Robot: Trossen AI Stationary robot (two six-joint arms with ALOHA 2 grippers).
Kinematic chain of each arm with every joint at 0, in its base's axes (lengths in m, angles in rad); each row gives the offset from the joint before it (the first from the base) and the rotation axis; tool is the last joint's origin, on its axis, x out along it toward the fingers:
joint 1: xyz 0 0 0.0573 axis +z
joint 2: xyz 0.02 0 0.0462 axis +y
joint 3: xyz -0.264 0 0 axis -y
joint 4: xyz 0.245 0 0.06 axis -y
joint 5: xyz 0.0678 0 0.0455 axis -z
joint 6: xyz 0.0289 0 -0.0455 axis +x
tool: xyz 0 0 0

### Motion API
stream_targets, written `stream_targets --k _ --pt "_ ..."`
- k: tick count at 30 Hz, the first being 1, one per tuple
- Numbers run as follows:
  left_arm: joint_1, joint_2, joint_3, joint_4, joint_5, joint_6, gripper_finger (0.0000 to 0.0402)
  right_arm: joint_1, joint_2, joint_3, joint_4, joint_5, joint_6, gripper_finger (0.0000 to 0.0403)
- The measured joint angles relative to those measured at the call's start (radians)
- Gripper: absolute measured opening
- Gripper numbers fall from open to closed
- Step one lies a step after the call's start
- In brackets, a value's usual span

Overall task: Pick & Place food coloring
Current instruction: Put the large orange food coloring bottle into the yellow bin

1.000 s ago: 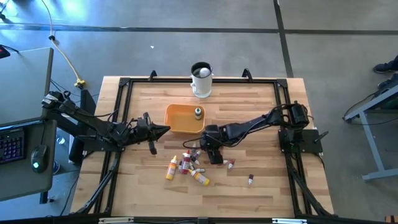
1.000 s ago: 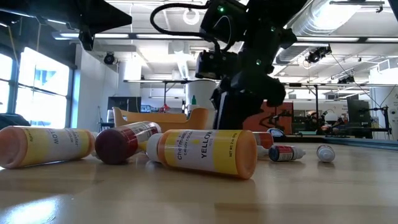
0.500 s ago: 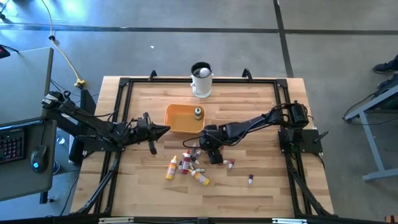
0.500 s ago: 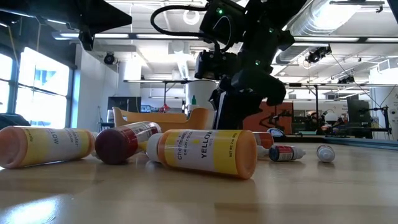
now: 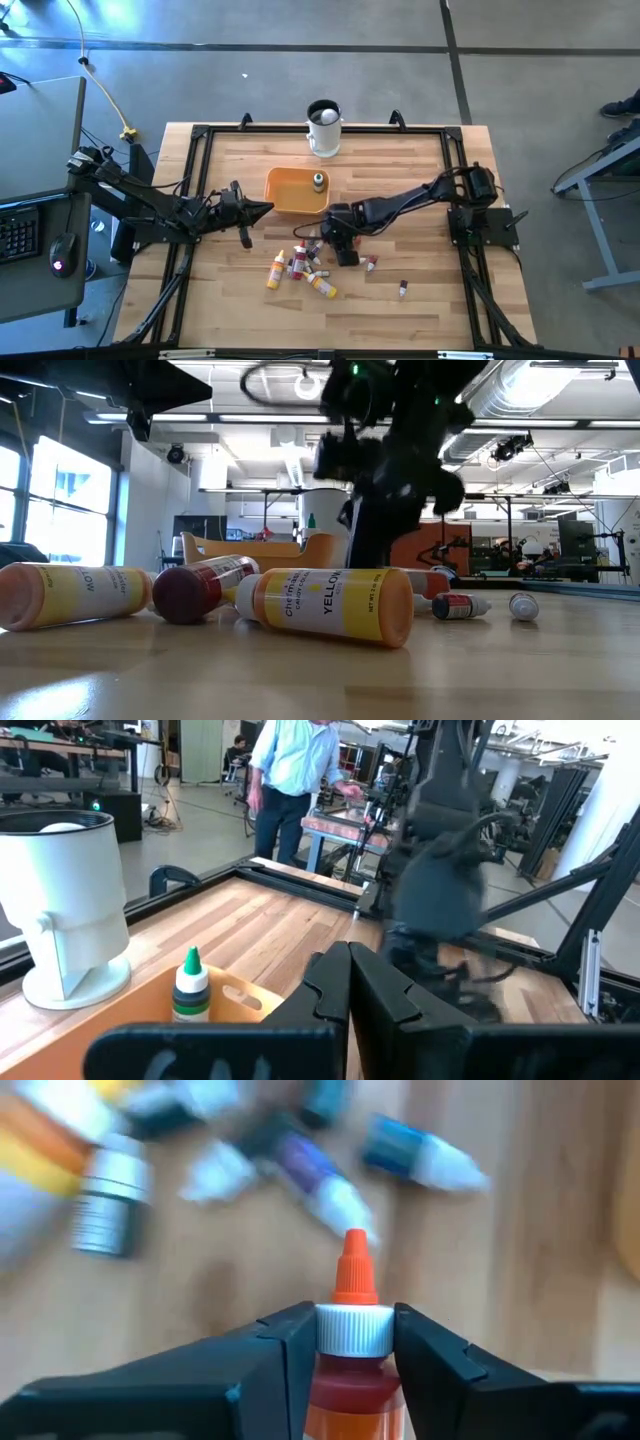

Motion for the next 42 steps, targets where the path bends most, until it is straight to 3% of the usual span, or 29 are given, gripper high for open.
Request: stream_targets --k 3,8,13,23,28,33,37,42 --pt "0.0 0.0 0.0 0.0 0.0 0.0 0.0 0.024 -0.023 0.034 -0.001 0.009 0.0 0.0115" --pt "0.0 0.0 0.0 0.0 0.003 0.0 0.0 0.039 -0.058 0.096 -0.009 0.133 0.069 0.0112" --pt "0.0 0.0 0.0 0.0 0.018 0.0 0.0 0.04 -0.101 0.138 0.02 0.168 -0.019 0.0115" --pt "0.0 0.0 0.0 -0.002 0.084 -0.027 0.0 0.022 -0.209 0.059 0.237 0.201 -0.13 0.0111" --pt "0.0 0.0 0.0 -0.014 0.178 -0.027 0.0 0.017 -0.253 -0.126 0.506 0.197 -0.131 0.0112" --pt "0.0 0.0 0.0 -0.033 0.289 -0.009 0.0 -0.005 -0.264 -0.352 0.954 0.141 -0.109 0.0113" --pt "0.0 0.018 0.0 -0.005 0.277 0.083 0.0005 -0.025 -0.265 -0.48 1.258 0.071 -0.023 0.0116" --pt "0.001 0.082 0.0 0.09 0.242 0.145 0.0049 -0.029 -0.265 -0.546 1.386 0.043 0.048 0.0115"
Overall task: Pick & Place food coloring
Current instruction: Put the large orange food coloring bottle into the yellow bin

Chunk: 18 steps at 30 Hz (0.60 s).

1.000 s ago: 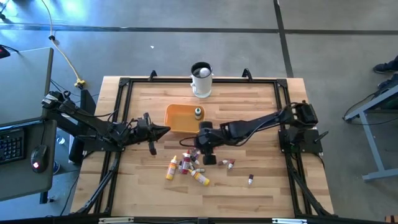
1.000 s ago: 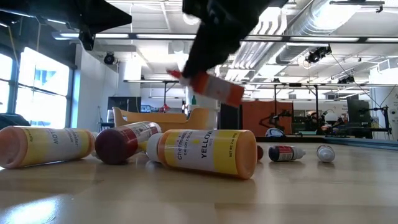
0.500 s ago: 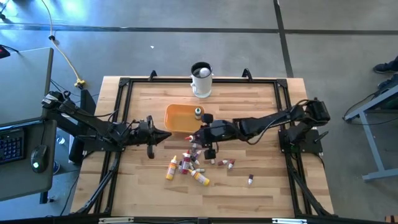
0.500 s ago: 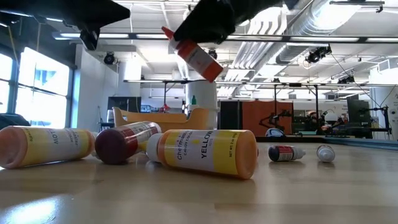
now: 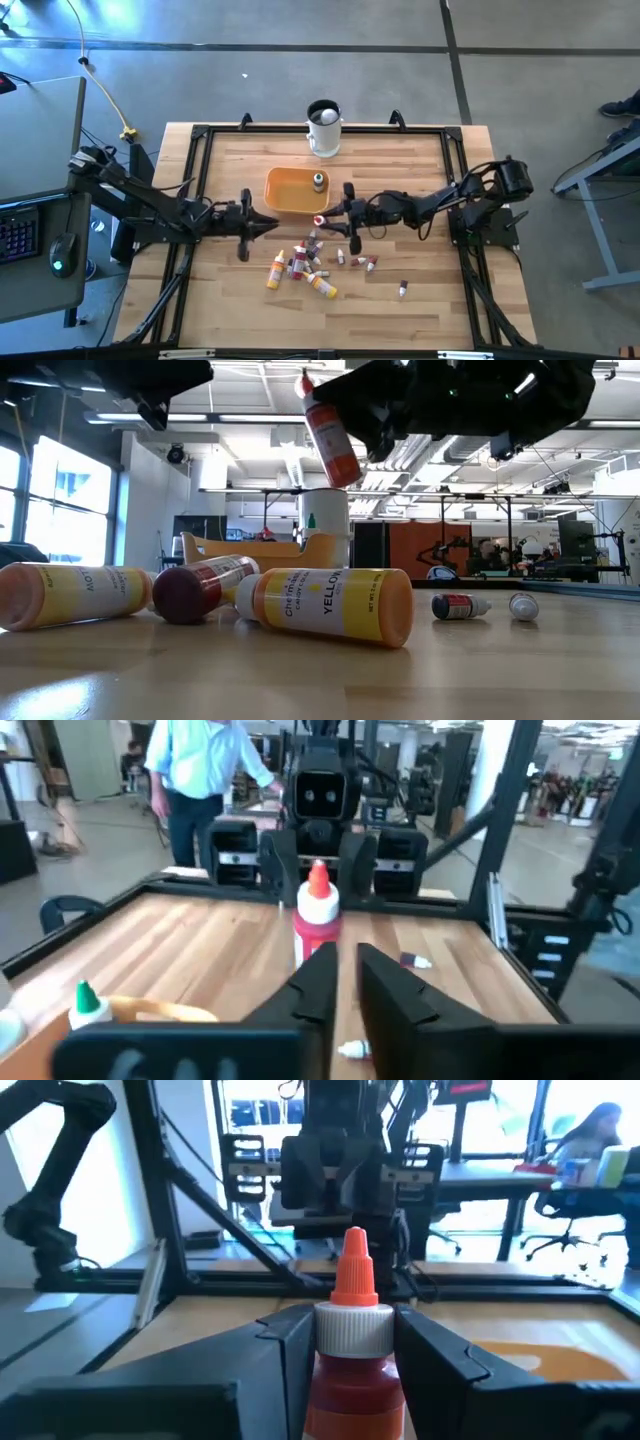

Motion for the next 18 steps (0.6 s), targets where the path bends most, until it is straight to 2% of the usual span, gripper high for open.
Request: stream_targets --k 6,9,14,18 --pt "0.0 0.144 0.001 0.176 -0.016 0.01 0.013 0.007 0.0 0.013 -0.011 -0.03 0.005 0.0117" --pt "0.0 0.235 0.035 0.208 -0.051 0.018 0.0156 0.009 0.0 0.016 -0.026 -0.033 0.008 0.0117" --pt "0.0 0.333 0.122 0.19 -0.147 0.02 0.0165 0.009 0.0 0.005 -0.141 -0.053 0.005 0.0118" --pt "0.0 0.352 0.168 0.139 -0.158 0.027 0.0165 0.009 0.0 -0.057 -0.156 -0.048 0.037 0.0115"
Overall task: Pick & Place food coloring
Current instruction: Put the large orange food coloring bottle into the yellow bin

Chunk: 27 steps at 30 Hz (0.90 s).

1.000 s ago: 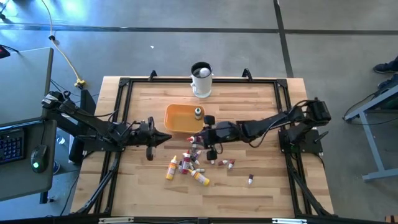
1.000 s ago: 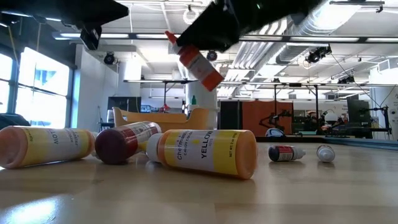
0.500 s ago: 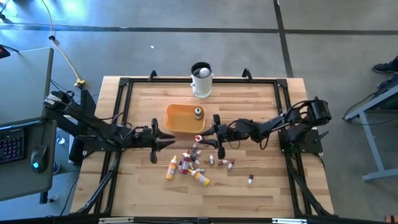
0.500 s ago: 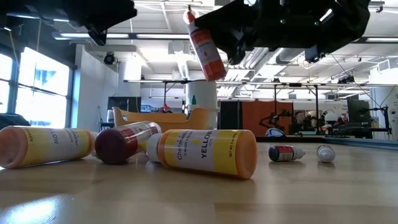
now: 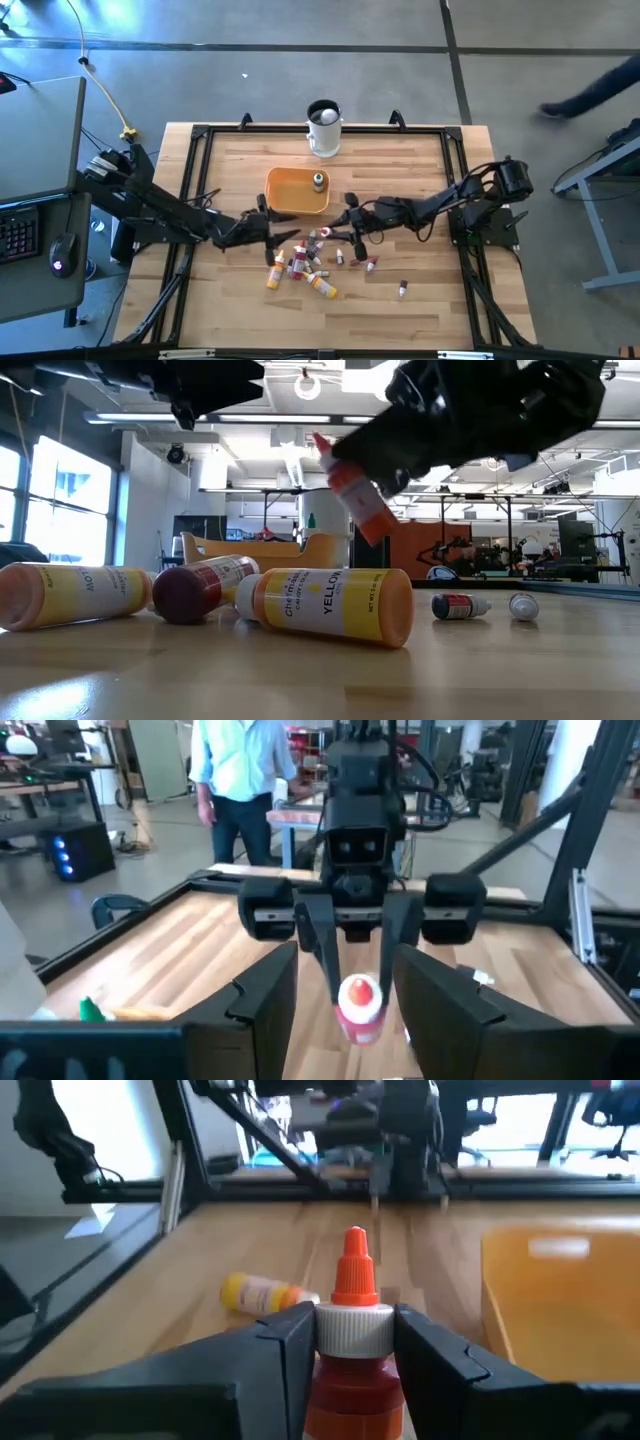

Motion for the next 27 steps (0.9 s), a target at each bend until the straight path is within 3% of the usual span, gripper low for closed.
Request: stream_targets --k 5,11,22,27 --pt "0.0 0.001 0.014 -0.035 0.0 -0.002 0.0166 0.0 0.0 -0.144 0.217 0.051 0.004 0.0111" --pt "0.0 0.001 0.014 -0.043 0.0 -0.002 0.0166 -0.005 0.0 -0.336 0.533 0.187 -0.008 0.0116" --pt "0.0 0.001 0.014 -0.043 -0.004 -0.011 0.0166 -0.015 0.085 -0.379 0.485 0.24 0.02 0.0117" --pt "0.0 0.0 0.014 -0.043 -0.004 -0.011 0.0166 -0.016 0.158 -0.379 0.566 0.27 -0.017 0.0115"
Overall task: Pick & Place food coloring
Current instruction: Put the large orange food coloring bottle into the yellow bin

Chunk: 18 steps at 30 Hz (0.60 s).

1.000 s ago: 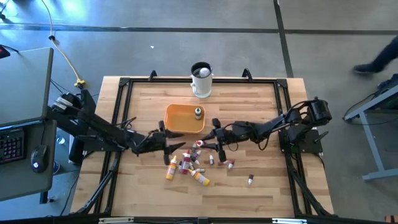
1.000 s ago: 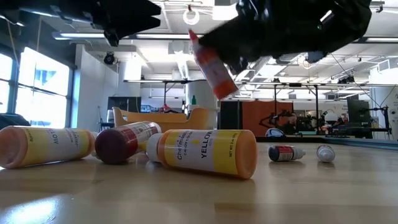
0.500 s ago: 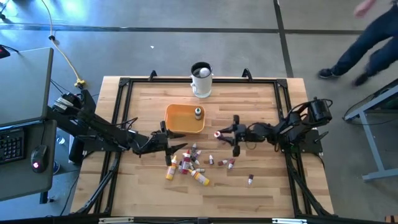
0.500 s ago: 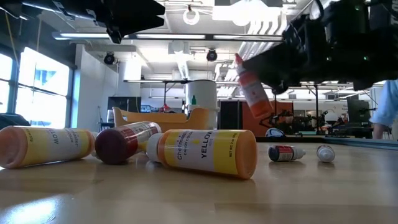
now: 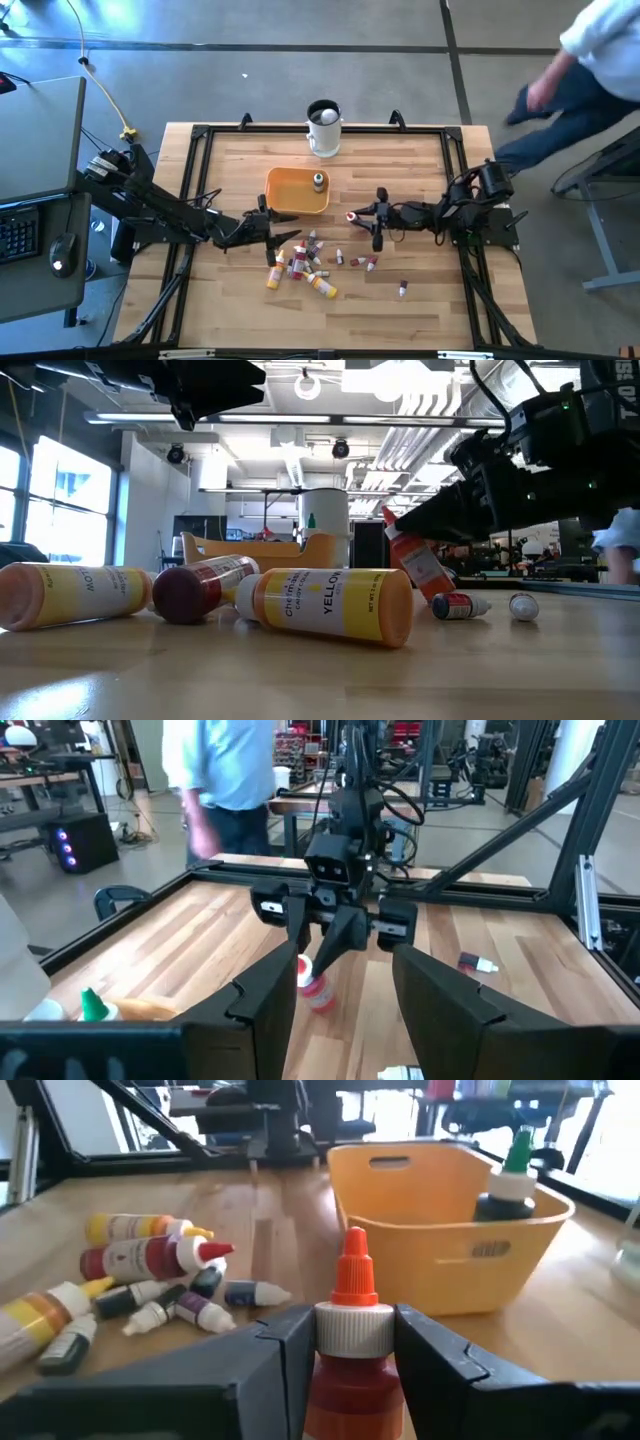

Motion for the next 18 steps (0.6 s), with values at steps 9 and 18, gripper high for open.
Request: stream_targets --k 9,18 --pt "0.0 0.0 0.0 0.0 -0.001 0.0 0.0166 -0.036 0.069 0.013 0.121 -0.097 -0.039 0.0117" --pt "0.0 0.0 0.0 -0.002 -0.002 -0.003 0.0166 -0.091 0.068 0.167 -0.04 -0.3 -0.008 0.0118"
